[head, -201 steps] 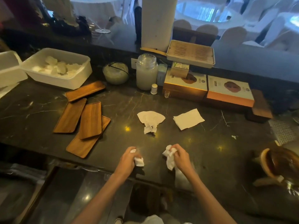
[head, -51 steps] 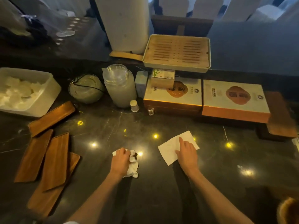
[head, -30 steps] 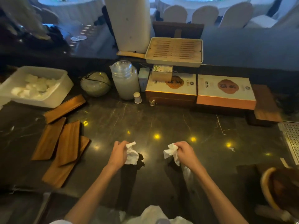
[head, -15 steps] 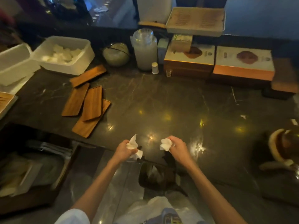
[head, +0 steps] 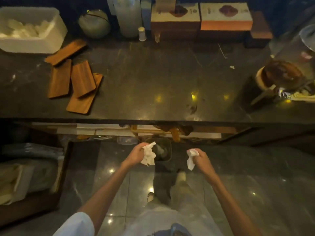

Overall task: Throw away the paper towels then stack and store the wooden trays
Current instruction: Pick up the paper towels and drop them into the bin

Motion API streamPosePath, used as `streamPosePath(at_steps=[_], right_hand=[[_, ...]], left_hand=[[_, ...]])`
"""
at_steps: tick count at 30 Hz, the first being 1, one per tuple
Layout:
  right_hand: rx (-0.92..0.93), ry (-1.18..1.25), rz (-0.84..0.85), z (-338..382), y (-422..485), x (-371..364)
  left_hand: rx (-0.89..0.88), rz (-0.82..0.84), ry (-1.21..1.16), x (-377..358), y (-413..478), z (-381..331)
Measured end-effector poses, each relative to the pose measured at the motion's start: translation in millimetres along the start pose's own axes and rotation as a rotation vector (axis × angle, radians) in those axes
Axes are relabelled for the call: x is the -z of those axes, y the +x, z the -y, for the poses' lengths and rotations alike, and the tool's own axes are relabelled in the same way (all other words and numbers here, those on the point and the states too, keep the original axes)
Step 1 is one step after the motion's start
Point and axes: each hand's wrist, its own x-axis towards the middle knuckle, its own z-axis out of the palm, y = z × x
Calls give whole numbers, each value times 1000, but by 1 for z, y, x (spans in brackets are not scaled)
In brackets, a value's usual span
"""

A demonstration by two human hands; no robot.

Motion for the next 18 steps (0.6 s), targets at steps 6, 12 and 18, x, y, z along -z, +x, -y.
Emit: streamPosePath(at_steps=[6, 12, 18], right_hand=[[-337, 533, 199, -46, 19, -10], [-538, 926, 168, -69, 60, -47], [-364, 554, 72, -135, 131, -101]], left_hand=[[248, -89, -108, -30, 9, 36], [413, -218, -218, -52, 52, 66], [401, -209, -229, -66, 143, 143]])
